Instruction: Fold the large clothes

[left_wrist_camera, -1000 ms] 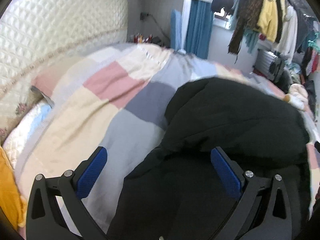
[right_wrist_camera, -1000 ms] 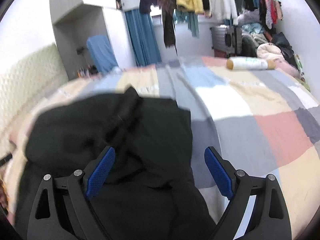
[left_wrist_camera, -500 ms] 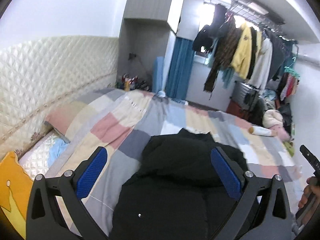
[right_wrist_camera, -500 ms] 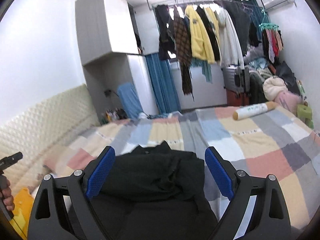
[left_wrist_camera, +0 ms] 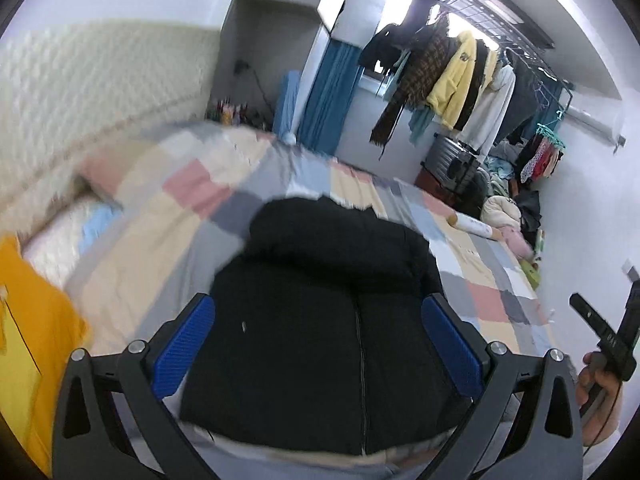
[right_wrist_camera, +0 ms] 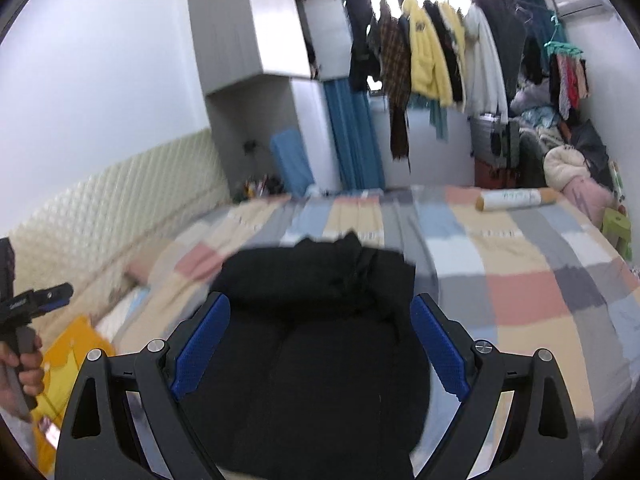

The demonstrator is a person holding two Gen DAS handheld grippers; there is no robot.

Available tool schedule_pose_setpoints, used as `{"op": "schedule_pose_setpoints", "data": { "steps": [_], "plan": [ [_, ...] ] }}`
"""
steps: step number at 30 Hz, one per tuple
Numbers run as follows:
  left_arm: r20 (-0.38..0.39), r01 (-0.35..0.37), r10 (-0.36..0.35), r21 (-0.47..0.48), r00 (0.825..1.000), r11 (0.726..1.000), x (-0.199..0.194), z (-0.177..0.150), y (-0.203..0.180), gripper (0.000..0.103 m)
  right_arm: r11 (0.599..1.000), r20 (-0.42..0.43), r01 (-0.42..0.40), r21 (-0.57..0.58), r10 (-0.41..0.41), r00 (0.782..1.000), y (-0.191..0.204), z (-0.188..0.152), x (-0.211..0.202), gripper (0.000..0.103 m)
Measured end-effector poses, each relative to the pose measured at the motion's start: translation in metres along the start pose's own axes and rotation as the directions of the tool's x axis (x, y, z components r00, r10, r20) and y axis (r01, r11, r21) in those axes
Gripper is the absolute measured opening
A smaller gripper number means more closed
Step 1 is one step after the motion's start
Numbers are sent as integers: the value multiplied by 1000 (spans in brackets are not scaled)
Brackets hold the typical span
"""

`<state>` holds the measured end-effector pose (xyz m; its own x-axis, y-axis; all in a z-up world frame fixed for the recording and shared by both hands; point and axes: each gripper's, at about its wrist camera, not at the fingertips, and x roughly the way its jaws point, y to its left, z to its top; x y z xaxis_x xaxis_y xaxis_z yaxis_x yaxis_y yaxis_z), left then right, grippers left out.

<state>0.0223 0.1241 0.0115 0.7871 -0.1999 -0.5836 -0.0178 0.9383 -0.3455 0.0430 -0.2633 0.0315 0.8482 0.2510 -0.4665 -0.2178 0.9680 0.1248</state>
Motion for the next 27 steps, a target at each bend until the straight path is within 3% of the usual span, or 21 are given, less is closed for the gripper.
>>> {"op": "schedule_pose_setpoints", "data": {
  "steps": [3, 7, 13, 23, 26, 27],
  "plan": [
    [-69, -1, 0, -16, 998, 1000, 18, -28, 13, 103, 1000, -78, -10, -5, 10, 997, -5, -25, 2, 91],
    [-152, -14, 9, -34, 988, 999, 42, -54, 32, 103, 997, -201, -58, 42, 66, 977, -15, -55, 12, 91],
    [-285, -22, 14, -25, 959, 999, 78, -71, 68, 103, 977, -387, -93, 194, 163, 908, -49, -90, 43, 91],
    [-476, 21, -133, -232, 869, 973, 138, -80, 148, 102, 927, -548, -71, 367, 278, 789, -104, -123, 98, 91],
    [-526, -7, -131, -253, 841, 968, 156, -86, 157, 98, 907, -593, -44, 419, 310, 743, -120, -132, 116, 91],
    [-547, 0, -160, -281, 822, 960, 163, -89, 159, 96, 901, -611, -34, 433, 321, 723, -125, -136, 124, 91]
  ]
}}
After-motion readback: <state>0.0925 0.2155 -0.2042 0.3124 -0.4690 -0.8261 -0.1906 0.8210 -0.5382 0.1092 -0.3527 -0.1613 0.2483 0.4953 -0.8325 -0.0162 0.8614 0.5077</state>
